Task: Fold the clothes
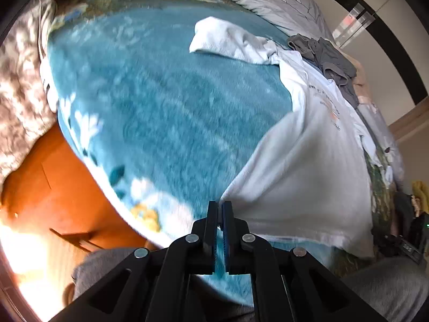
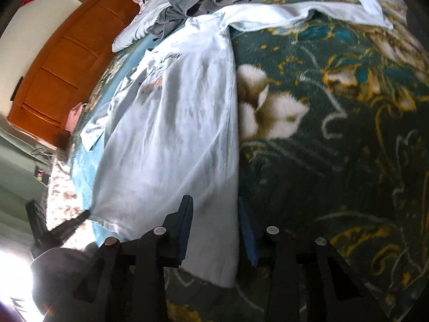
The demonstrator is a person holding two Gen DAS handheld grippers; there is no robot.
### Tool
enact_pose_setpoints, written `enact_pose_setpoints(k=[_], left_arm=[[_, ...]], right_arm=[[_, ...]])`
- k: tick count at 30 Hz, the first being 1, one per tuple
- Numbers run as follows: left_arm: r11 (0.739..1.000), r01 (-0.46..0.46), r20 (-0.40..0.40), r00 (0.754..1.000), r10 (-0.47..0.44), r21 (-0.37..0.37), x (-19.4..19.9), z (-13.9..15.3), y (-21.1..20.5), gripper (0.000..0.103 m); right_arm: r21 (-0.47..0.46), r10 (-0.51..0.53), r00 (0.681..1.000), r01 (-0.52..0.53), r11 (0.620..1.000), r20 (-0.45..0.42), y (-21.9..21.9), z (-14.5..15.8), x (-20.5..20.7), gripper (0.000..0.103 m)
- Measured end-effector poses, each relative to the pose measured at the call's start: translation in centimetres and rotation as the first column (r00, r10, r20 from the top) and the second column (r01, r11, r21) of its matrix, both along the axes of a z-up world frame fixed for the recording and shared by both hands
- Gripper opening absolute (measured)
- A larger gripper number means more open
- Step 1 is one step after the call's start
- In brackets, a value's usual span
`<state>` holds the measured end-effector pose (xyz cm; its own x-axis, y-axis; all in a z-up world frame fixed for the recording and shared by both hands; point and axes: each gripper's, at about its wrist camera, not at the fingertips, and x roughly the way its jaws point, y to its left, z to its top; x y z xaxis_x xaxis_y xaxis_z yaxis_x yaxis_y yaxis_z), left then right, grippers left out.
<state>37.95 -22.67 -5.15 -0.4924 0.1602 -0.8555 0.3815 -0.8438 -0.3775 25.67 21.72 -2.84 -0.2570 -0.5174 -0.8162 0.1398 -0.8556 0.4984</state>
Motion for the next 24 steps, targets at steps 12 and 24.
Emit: enact_pose_setpoints(k=[12,24], left_arm=[[0.998,-0.005,-0.024,1.0,0.007,0.064,0.5,-0.1,-0.1,0.004],[0.991,0.112,-0.037,0.993,-0.11,0.076,1.4,0.6,2.8,0.004]], right_arm=[[0.018,0.013,1.0,-0.013,1.0,0.001,-0.4,0.1,2.0,0.006],[0.233,-0.011,0.995,0.033,0.972,-0.096,1.7,2.4,4.8,0.004]])
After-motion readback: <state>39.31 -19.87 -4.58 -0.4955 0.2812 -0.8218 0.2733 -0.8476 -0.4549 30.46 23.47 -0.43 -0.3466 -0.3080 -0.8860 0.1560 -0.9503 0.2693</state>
